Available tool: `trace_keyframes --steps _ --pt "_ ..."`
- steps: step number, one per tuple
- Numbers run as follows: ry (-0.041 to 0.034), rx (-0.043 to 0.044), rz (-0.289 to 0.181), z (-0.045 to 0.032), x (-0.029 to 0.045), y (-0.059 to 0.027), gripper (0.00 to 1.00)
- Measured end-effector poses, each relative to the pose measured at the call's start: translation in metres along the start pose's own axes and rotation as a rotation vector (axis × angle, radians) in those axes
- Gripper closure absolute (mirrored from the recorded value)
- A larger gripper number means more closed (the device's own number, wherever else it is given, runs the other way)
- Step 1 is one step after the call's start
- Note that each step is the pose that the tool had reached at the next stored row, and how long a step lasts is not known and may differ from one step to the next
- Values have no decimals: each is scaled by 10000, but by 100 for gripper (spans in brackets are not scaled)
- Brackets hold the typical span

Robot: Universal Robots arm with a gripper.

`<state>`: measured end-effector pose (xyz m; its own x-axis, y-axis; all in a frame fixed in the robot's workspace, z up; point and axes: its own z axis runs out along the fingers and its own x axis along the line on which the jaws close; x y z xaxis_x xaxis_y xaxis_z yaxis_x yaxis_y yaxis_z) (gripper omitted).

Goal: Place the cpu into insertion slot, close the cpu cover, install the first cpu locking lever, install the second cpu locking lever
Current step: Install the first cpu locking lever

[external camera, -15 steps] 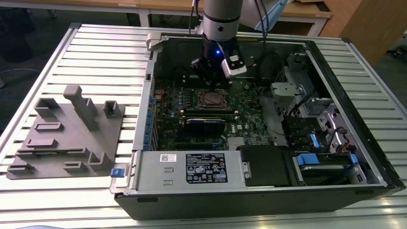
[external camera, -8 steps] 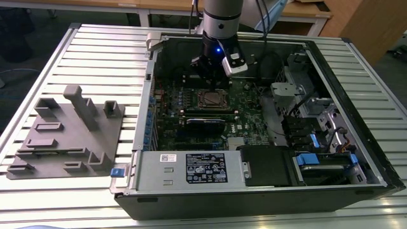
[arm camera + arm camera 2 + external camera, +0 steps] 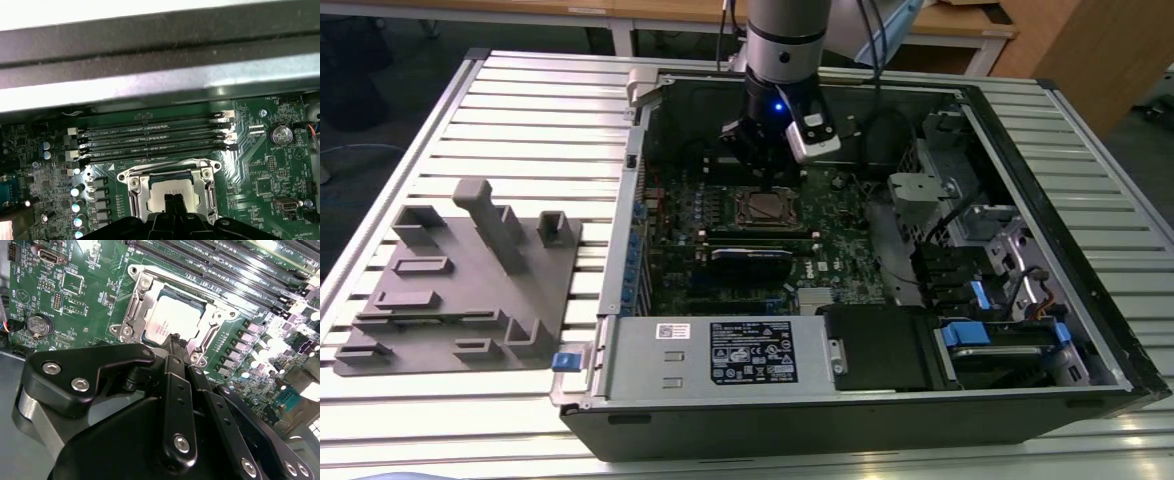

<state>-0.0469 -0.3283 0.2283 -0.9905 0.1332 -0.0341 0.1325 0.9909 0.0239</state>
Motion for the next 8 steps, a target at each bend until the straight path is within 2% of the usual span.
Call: trace_keyframes --steps 8 --pt "0 0 -1 -1 -4 -32 89"
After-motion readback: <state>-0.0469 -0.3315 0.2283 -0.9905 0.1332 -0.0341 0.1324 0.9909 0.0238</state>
